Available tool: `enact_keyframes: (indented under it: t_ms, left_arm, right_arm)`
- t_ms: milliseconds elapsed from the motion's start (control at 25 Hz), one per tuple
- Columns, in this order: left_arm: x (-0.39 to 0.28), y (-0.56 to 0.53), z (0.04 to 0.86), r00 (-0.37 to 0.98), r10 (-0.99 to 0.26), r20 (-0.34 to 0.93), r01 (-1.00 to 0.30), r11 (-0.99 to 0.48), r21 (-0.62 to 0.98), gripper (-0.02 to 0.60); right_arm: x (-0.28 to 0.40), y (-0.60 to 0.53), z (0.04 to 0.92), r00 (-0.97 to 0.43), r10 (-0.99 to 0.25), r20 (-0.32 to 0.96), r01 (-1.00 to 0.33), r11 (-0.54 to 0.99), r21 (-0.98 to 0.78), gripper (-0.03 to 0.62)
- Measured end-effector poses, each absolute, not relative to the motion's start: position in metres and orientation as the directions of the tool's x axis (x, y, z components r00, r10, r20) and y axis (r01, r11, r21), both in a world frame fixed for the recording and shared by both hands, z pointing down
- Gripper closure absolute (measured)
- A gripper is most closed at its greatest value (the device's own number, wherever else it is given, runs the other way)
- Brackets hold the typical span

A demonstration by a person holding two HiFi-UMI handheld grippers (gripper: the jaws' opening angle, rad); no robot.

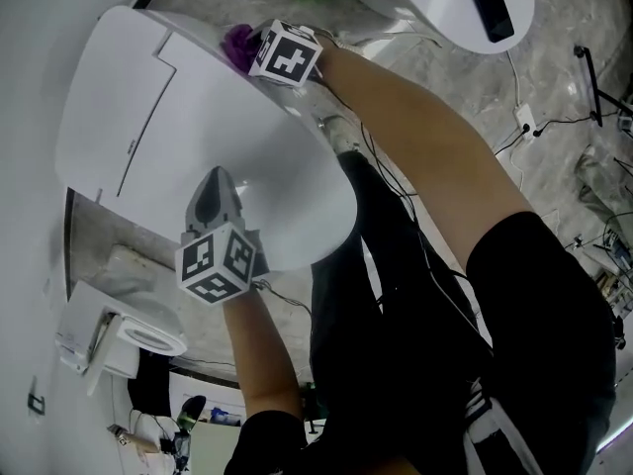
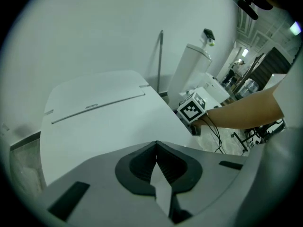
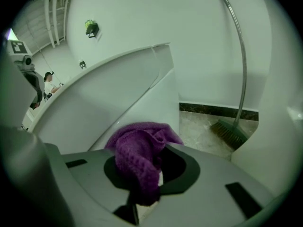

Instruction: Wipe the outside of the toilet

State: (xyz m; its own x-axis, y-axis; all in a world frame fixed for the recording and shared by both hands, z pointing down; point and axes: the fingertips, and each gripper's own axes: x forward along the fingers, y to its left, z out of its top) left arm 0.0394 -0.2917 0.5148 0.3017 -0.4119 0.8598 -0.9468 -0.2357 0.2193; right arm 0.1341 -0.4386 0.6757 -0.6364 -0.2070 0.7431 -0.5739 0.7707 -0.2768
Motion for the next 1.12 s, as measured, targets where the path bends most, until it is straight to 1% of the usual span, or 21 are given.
enact_keyframes:
  t_ms: [320, 520, 960, 1120]
  left_arm:
    - [0.063, -0.251, 0.529, 0.352, -0.381, 0.855, -0.924, -0.285, 0.253, 0.574]
    - [0.068, -0.229, 0.537, 0.380, -0.366, 0.849, -0.909, -0.319, 0.269, 0.574]
    - [0.084, -0.191, 0.541, 0.445, -0.282, 0.850, -0.837, -0.468, 0.283, 0.574]
    - [0.097, -0.177, 0.542, 0.466, -0.247, 0.850, -0.803, -0.521, 0.289, 0.574]
  right_arm:
    - [0.157, -0.375, 0.684, -0.613, -0.244, 0.752, -0.635, 0.719, -0.284, 0.520]
    - [0.166, -0.336, 0.687, -0.615, -0.241, 0.751, -0.646, 0.700, -0.304, 0.520]
    - [0.194, -0.252, 0.691, -0.580, -0.256, 0.773, -0.702, 0.639, -0.314, 0.520]
    - [0.206, -0.219, 0.692, -0.571, -0.271, 0.775, -0.740, 0.579, -0.342, 0.520]
